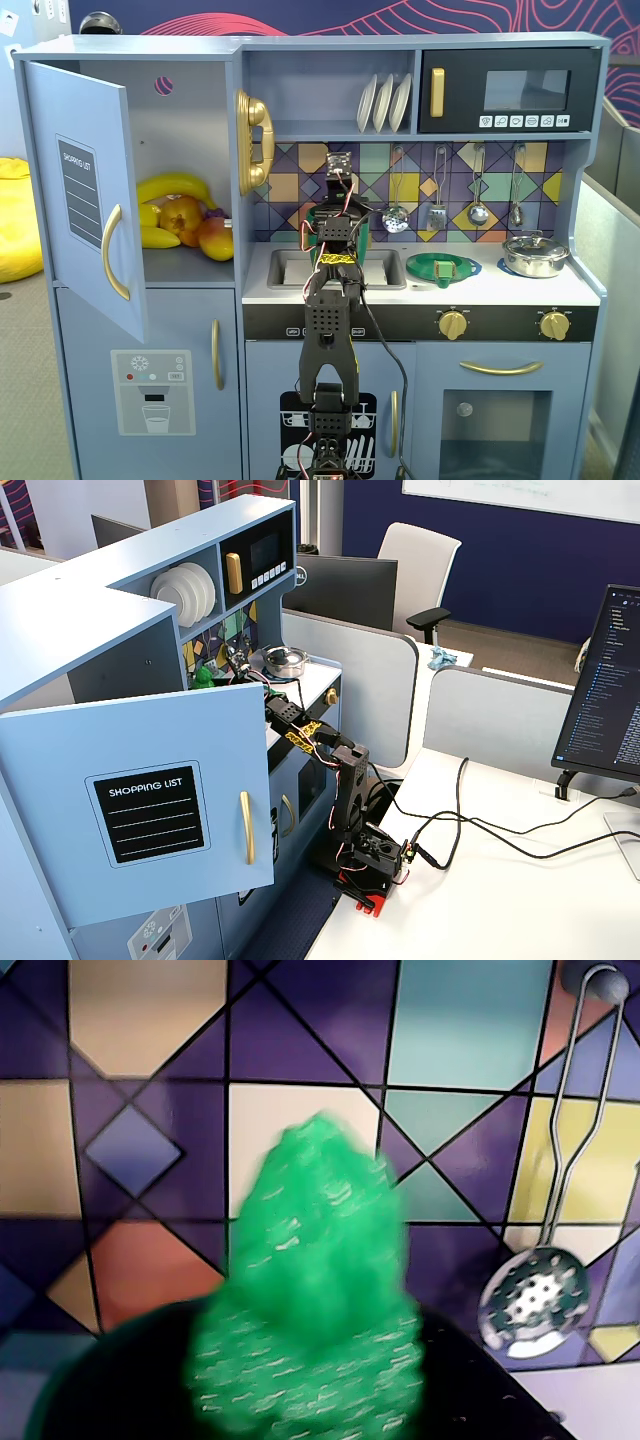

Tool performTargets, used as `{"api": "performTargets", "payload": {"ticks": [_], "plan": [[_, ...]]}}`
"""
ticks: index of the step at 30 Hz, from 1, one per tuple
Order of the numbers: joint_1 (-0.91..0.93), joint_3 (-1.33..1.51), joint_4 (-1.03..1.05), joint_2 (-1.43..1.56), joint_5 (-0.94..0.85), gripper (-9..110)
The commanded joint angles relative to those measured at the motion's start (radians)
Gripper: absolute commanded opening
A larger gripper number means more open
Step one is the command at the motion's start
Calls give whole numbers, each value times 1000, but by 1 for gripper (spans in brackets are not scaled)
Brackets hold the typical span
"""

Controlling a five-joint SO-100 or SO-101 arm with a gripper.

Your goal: Pick up the green pineapple from the left cabinet and place it in the green recipient

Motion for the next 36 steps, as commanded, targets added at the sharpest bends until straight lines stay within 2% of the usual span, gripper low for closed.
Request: {"api": "performTargets", "payload": {"ticks": [1,9,20,28,36], "plan": [[5,-89,-20,5,28,33],[2,-63,-18,32,17,31],[-6,411,114,561,-51,30],[-2,600,336,841,-31,29],[-3,897,723,1104,-20,25]]}}
